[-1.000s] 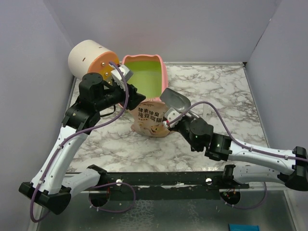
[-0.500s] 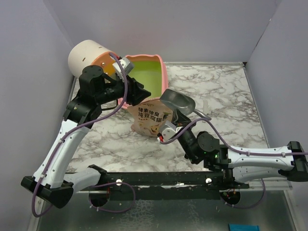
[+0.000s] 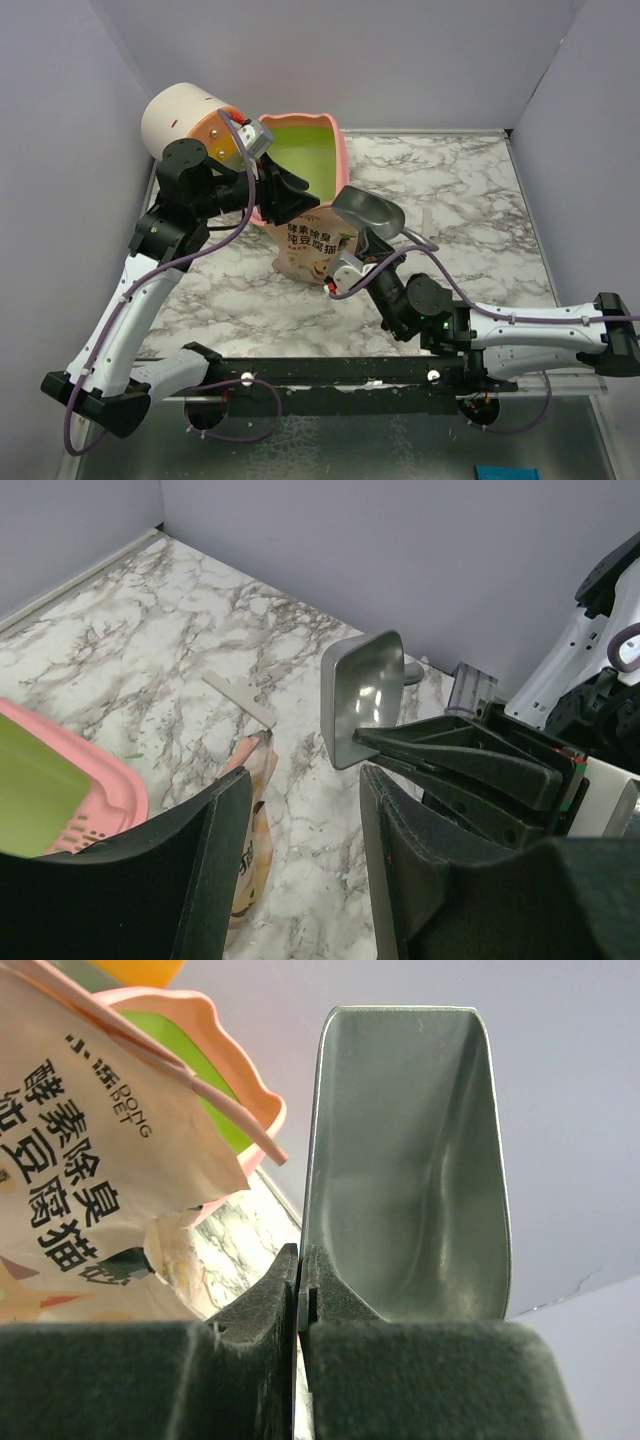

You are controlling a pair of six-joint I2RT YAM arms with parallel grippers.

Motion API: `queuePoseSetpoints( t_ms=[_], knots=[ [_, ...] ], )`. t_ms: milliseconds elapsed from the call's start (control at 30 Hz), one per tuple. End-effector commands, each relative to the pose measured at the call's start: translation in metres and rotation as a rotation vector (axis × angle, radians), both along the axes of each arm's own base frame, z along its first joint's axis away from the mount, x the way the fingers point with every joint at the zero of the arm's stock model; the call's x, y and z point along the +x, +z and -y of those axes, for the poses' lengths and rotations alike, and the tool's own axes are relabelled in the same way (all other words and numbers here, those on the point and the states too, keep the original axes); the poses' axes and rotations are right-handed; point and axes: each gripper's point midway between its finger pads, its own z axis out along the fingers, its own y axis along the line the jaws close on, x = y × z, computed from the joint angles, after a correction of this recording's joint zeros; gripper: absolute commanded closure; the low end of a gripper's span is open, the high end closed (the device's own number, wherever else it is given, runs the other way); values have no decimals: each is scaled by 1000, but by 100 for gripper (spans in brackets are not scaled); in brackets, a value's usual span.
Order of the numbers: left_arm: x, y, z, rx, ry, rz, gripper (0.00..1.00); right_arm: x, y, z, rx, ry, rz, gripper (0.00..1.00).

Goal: Fill the litter box with clean litter

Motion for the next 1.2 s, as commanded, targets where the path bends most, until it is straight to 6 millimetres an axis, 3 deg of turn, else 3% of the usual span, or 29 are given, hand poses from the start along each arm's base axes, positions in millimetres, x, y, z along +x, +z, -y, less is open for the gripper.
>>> queuePoseSetpoints(
  t_ms=[0,200,267,667,1000,1067,1167],
  knots=[
    [-6,4,8,-32,-65,-3,50,-2,8,-9,46,20,-18,99],
    [1,-8,13,-21,-76,-41,51,-2,9,-17,51,29,-21,99],
    [3,-21,15,-12,-83,-76,52,-2,9,-21,45,33,-20,99],
    [8,-24,22,-38,-100,-84,52,-6,-1,-38,44,56,-46,99],
    [13,-45,29,-36,-107,-141,54,-14,-5,-51,47,85,-55,99],
    [14,-48,31,-35,-110,-146,58,-14,-7,-53,45,88,-57,99],
    [15,-52,32,-33,-110,-159,85,-14,-8,-53,57,92,-63,99]
  ],
)
